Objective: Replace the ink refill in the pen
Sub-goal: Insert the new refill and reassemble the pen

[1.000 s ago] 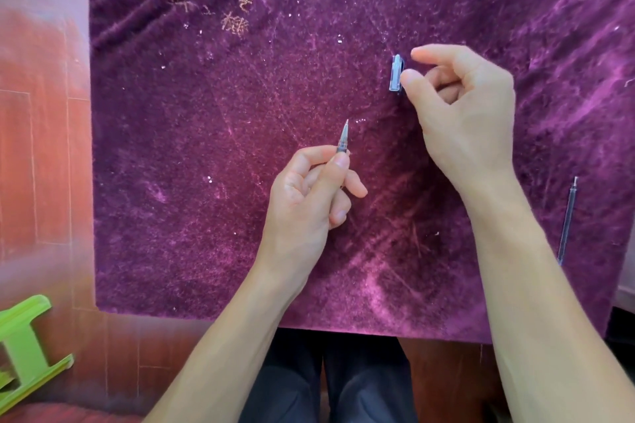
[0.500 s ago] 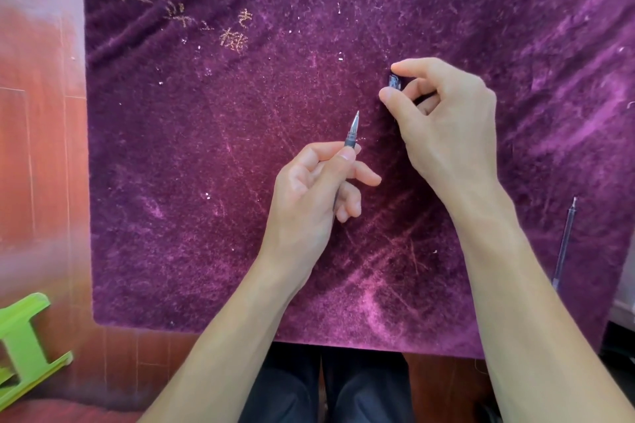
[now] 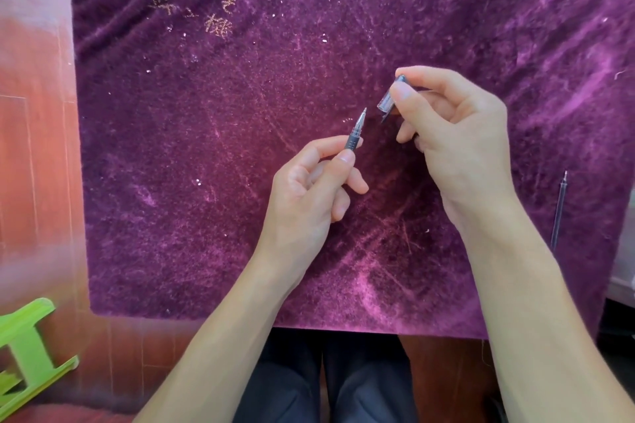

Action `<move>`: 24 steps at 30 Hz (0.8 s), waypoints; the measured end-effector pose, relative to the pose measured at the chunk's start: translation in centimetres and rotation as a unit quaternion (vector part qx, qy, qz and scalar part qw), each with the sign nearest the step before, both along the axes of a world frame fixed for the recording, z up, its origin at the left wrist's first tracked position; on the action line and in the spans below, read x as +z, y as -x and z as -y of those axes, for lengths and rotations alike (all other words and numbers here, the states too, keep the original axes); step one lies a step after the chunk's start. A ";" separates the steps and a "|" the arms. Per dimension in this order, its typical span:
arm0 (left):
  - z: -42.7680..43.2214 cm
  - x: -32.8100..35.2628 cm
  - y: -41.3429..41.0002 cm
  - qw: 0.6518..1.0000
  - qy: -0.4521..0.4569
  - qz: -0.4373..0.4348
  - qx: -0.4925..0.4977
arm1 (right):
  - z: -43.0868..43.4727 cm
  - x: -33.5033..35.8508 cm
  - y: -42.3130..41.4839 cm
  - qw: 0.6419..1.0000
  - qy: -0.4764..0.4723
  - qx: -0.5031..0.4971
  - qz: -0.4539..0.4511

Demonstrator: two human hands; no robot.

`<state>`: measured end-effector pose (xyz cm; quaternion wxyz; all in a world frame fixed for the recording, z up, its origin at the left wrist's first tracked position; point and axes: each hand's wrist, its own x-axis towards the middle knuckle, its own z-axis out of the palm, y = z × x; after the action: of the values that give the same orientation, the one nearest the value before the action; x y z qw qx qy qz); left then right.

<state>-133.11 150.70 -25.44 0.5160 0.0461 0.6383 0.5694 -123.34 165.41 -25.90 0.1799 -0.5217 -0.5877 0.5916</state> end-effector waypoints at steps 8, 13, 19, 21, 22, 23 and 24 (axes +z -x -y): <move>1.5 0.7 -1.4 0.996 0.006 -0.064 -0.055 | 2.3 0.4 -2.8 0.997 0.062 -0.024 -0.041; 2.7 0.8 -1.8 0.994 -0.002 -0.080 -0.073 | 3.3 0.5 -3.9 0.996 0.064 -0.030 -0.055; 3.6 0.9 -2.3 0.993 -0.010 -0.085 -0.085 | 4.2 0.4 -4.6 0.996 0.058 -0.036 -0.061; 3.7 1.0 -2.4 0.993 -0.012 -0.087 -0.082 | 4.4 0.4 -4.7 0.996 0.055 -0.038 -0.063; 3.8 1.0 -2.5 0.993 -0.013 -0.087 -0.080 | 4.5 0.5 -4.8 0.995 0.053 -0.041 -0.067; 3.8 1.1 -2.5 0.993 -0.015 -0.087 -0.078 | 4.5 0.5 -4.8 0.995 0.049 -0.045 -0.072; 3.8 1.1 -2.5 0.993 -0.016 -0.087 -0.076 | 4.6 0.6 -4.9 0.995 0.044 -0.050 -0.075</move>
<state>-130.58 146.87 -24.31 0.4998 0.1520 0.6657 0.5328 -118.48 160.85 -25.31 0.2296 -0.5123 -0.5190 0.6446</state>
